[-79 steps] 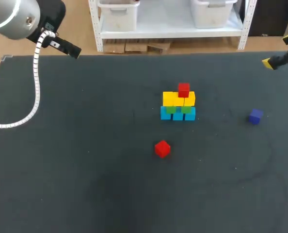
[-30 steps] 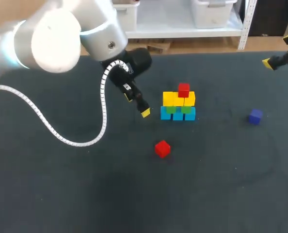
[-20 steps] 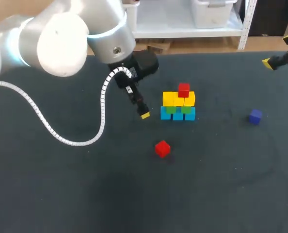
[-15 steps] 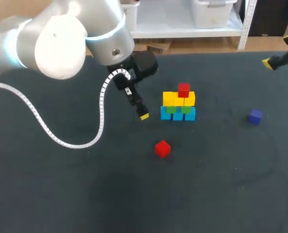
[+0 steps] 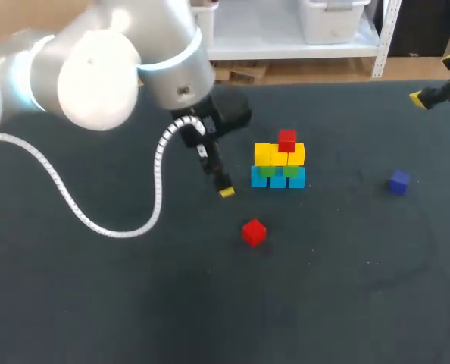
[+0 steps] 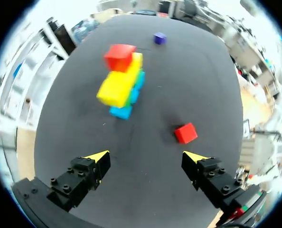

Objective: Place the blue cubes, place green cubes on the blue cubes, place the yellow cubes on the green cubes, then place the red cubes on the yellow cubes, and place purple cube on the red cubes.

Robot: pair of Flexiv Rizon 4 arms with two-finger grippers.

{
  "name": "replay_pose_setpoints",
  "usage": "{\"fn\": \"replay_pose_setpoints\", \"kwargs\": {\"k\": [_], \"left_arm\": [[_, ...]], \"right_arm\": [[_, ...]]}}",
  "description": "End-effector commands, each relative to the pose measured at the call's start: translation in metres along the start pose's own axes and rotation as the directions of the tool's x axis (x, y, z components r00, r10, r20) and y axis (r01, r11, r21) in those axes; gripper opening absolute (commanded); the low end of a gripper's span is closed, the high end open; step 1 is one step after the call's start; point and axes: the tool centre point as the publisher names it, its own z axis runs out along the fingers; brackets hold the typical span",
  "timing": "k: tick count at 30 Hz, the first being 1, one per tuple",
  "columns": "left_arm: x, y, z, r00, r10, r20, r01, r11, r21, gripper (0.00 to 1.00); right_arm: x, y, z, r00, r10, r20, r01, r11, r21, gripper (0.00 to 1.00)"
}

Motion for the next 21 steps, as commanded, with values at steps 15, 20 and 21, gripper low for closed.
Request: {"fn": "replay_pose_setpoints", "kwargs": {"k": [15, 20, 21], "left_arm": [[-0.029, -0.045, 0.040, 0.997, -0.056, -0.062, 0.053, 0.997, -0.049, 1.00], [-0.019, -0.059, 0.043, 0.990, -0.135, -0.046, 0.133, 0.990, -0.056, 1.00], [-0.017, -0.061, 0.045, 0.989, -0.145, -0.042, 0.142, 0.988, -0.059, 1.00]], "right_arm": [[0.002, 0.003, -0.001, 1.000, 0.002, 0.005, -0.002, 0.998, 0.064, 1.00], [0.002, 0.003, -0.001, 1.000, 0.002, 0.005, -0.002, 0.998, 0.064, 1.00], [0.002, 0.003, -0.001, 1.000, 0.002, 0.005, -0.002, 0.998, 0.064, 1.00]]}}
